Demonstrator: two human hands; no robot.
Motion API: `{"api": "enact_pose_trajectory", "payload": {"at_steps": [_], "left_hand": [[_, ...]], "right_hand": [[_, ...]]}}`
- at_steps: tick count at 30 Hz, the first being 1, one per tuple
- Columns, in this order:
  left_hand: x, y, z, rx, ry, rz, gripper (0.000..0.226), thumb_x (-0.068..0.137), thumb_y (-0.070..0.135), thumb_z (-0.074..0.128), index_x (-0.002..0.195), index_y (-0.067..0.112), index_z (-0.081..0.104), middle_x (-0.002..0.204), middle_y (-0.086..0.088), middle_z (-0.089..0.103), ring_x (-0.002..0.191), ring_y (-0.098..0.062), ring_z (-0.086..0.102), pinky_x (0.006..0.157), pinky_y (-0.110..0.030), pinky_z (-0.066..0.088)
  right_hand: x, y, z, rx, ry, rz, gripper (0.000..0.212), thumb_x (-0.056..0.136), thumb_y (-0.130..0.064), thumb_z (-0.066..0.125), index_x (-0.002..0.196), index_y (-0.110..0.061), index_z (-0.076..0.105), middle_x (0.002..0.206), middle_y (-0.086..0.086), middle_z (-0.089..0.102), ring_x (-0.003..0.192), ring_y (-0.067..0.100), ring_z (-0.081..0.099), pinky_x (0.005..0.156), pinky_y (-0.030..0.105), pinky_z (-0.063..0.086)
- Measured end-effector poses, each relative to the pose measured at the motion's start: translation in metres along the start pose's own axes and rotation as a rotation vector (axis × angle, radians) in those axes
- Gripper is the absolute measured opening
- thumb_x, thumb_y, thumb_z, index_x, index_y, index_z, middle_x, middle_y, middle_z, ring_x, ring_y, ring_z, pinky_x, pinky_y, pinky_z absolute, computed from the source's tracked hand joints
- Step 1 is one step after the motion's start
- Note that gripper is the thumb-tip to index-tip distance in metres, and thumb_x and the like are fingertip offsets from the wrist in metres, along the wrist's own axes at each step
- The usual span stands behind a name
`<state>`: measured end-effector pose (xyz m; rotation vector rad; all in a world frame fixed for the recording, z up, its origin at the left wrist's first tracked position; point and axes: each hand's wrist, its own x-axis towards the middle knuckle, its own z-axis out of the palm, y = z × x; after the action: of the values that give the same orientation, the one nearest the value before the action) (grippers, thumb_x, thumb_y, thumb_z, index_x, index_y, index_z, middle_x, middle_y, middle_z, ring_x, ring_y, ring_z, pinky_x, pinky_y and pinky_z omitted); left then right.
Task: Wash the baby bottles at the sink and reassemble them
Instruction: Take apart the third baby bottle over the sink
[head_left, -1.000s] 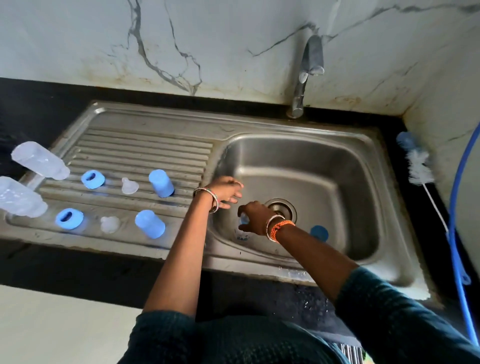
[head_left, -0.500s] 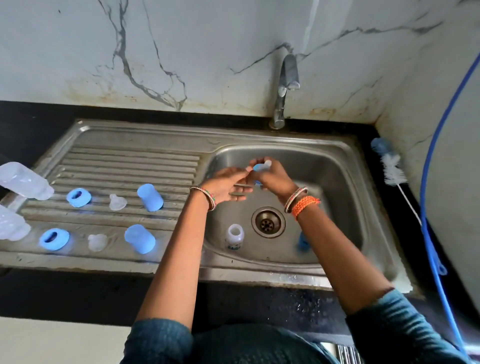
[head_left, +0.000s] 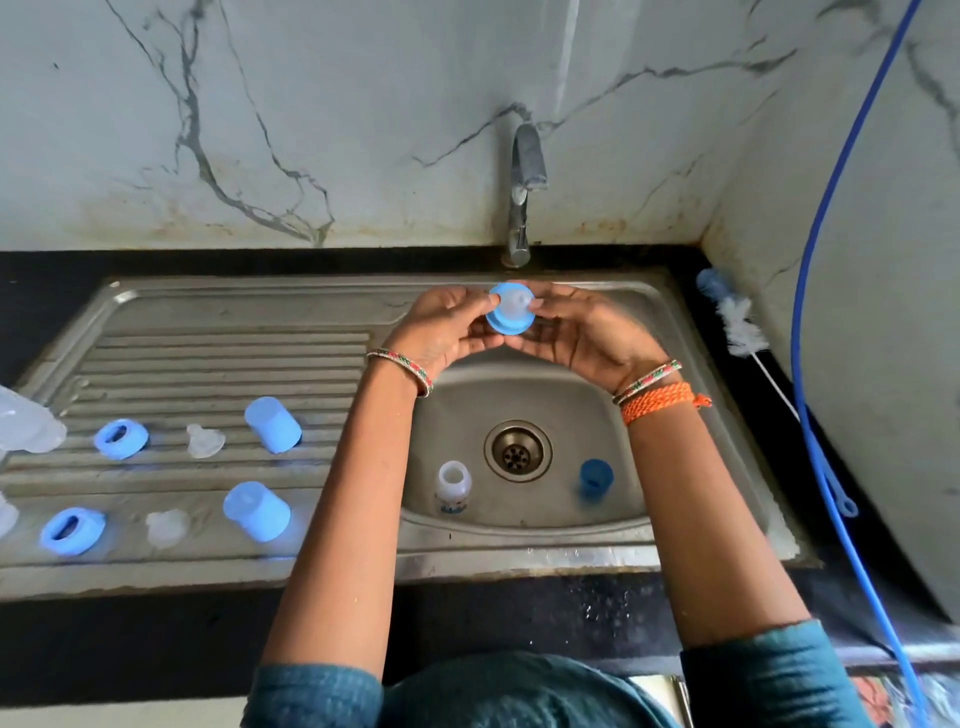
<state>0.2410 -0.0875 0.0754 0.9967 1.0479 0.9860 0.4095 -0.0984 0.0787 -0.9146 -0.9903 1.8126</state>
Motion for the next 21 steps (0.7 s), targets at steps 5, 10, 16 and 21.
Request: {"api": "enact_pose_trajectory", "payload": {"at_steps": [5,10,16,21], "left_hand": [[-0.008,-0.001,0.004,0.043,-0.011,0.026,0.022,0.095,0.006,0.051,0.075,0.009,0.055,0.082,-0.009,0.063,0.072,-0.016,0.063,0.067,-0.022,0.055],[-0.016,0.016,0.005,0.080,-0.036,0.093,0.010,0.094,0.008,0.053,0.087,0.008,0.060,0.086,-0.009,0.064,0.077,-0.014,0.064,0.071,-0.021,0.055],[-0.025,0.026,0.011,0.102,-0.047,0.146,0.009,0.087,0.003,0.061,0.084,0.010,0.056,0.082,-0.006,0.063,0.072,-0.009,0.059,0.063,-0.018,0.049],[-0.027,0.028,0.014,0.021,-0.011,0.121,0.014,0.081,-0.004,0.064,0.079,0.009,0.058,0.076,-0.005,0.063,0.065,-0.008,0.061,0.059,-0.016,0.049]], "right_hand": [[0.001,0.008,0.003,0.015,0.066,-0.037,0.019,0.091,-0.002,0.052,0.107,-0.005,0.063,0.097,0.013,0.070,0.087,0.023,0.070,0.077,0.033,0.058],[-0.001,0.001,0.007,0.015,0.043,-0.075,0.024,0.092,-0.003,0.052,0.114,-0.001,0.060,0.099,0.015,0.069,0.087,0.024,0.070,0.074,0.031,0.058],[-0.004,-0.006,0.017,-0.020,0.090,-0.116,0.025,0.086,0.003,0.059,0.110,-0.001,0.063,0.093,0.014,0.072,0.082,0.025,0.071,0.076,0.033,0.059],[-0.007,-0.008,0.030,-0.174,0.168,-0.180,0.021,0.082,0.004,0.065,0.101,-0.004,0.067,0.083,0.011,0.073,0.076,0.024,0.072,0.072,0.031,0.059]]}}
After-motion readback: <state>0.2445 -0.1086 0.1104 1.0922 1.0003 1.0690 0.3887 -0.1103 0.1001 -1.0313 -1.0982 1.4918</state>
